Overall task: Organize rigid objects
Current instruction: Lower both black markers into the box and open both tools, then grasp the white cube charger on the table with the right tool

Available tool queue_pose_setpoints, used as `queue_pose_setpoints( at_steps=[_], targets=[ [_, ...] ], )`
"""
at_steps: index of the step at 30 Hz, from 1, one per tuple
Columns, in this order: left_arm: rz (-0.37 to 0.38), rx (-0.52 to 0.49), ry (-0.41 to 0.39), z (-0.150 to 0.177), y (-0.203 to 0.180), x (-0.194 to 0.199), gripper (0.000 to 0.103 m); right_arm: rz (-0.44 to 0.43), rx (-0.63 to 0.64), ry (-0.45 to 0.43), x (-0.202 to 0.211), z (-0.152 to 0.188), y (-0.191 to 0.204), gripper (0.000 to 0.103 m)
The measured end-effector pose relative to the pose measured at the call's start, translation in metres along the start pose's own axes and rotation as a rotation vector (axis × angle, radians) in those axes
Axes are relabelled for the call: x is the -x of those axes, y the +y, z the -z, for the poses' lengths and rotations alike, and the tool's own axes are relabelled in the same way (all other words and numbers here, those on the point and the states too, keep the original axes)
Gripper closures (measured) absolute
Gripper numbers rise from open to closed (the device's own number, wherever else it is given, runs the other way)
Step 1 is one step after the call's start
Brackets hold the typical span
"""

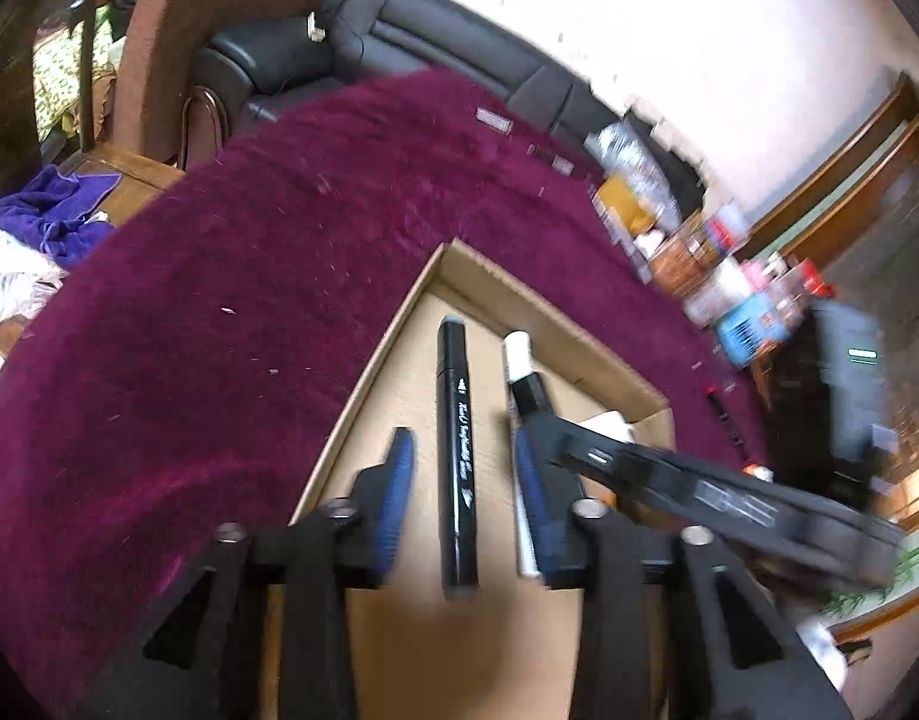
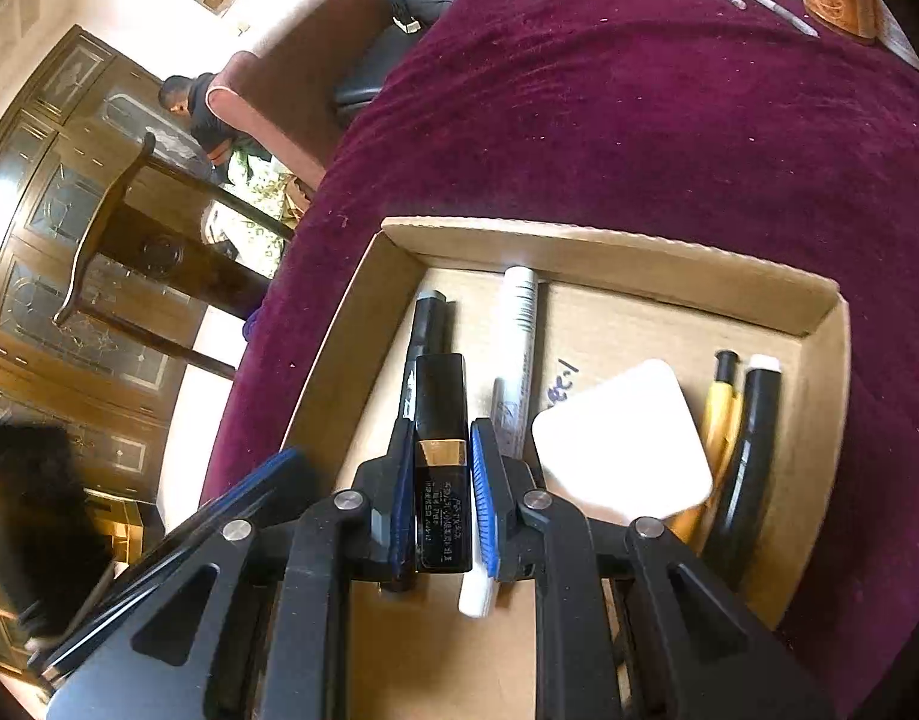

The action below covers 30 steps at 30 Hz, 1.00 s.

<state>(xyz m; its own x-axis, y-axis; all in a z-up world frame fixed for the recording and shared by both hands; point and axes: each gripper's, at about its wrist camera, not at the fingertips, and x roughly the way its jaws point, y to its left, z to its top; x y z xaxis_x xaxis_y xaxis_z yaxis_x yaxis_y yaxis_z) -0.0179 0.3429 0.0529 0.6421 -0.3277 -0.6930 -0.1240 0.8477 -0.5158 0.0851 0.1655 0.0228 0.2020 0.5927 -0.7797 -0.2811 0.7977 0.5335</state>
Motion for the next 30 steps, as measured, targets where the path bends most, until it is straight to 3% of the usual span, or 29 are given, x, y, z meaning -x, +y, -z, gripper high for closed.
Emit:
queue_pose_setpoints(
  at_steps=[4,8,14,21,27,30],
  targets=[
    [0.012,0.003,-0.054,0.014,0.002,0.029,0.058,0.037,0.011,-0.012,-0.004,0.000,0.002,0.086],
    [0.016,0.013,-0.059,0.027,0.003,0.040,0.053,0.015,0.000,-0.015,0.001,0.001,0.001,0.084],
    [0.036,-0.002,-0.082,0.049,-0.015,0.054,0.049,0.006,0.003,-0.114,0.059,0.011,-0.019,0.083],
    [0.127,-0.063,-0.055,0.088,-0.055,0.060,0.041,0.138,-0.099,-0.294,0.167,0.057,-0.115,0.064],
    [0.174,-0.130,0.057,0.127,-0.103,0.034,0.041,0.347,-0.277,-0.389,0.236,0.094,-0.215,0.064],
    [0.174,-0.172,0.091,0.144,-0.129,0.026,0.041,0.400,-0.310,-0.390,0.247,0.099,-0.243,0.064]
  ],
)
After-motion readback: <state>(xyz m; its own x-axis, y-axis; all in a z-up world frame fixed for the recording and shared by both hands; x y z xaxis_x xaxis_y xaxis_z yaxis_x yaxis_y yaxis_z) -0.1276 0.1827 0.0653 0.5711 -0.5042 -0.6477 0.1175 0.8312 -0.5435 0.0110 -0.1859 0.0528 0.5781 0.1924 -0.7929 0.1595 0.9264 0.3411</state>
